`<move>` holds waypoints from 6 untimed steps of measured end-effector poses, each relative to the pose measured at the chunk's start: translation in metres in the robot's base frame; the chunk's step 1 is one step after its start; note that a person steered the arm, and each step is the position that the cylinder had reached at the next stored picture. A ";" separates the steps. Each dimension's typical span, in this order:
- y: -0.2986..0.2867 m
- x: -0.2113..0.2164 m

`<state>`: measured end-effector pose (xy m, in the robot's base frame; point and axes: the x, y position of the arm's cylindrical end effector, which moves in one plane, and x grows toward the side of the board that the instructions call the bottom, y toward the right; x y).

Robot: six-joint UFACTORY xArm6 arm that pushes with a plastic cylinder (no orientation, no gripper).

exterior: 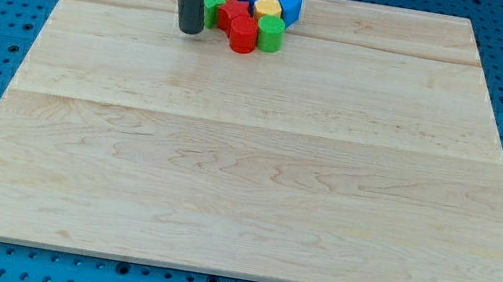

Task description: Push the red circle towards the center of the board

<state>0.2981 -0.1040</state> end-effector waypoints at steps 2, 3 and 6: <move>0.000 0.006; -0.030 0.038; 0.063 0.068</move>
<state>0.3663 -0.0409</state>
